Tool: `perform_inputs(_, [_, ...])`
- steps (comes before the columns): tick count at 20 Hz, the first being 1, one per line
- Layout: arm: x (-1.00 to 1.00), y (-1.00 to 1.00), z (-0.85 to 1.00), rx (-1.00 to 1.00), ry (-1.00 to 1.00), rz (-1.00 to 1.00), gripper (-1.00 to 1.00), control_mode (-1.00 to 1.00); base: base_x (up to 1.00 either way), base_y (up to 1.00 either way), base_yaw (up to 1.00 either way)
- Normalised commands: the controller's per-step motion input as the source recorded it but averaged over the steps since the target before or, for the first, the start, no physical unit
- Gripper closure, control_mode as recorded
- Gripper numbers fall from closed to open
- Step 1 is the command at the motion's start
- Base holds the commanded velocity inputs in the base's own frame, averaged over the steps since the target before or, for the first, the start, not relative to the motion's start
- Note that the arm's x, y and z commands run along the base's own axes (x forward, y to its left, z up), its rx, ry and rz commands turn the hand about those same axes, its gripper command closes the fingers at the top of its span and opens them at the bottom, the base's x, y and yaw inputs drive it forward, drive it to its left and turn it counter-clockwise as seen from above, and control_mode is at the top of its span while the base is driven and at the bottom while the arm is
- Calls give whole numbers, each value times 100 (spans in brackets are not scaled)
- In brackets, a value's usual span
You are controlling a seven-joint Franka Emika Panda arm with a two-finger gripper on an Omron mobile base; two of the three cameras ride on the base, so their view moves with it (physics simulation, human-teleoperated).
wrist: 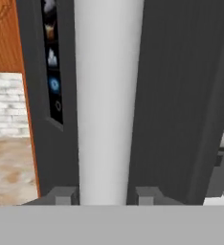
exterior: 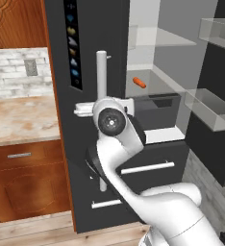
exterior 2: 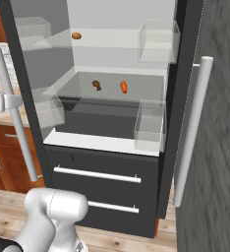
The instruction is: Open the fridge, remove the tangerine, carrot, and chicken drumstick, and place them on any counter.
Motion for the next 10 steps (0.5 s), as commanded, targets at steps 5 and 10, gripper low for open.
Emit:
perform_inputs(5, [-70, 1, 7, 0, -16, -23, -100, -100, 0, 0, 0])
perform_inputs(10, [-79, -17, 56, 6, -7, -18, -100, -100, 0, 0, 0])
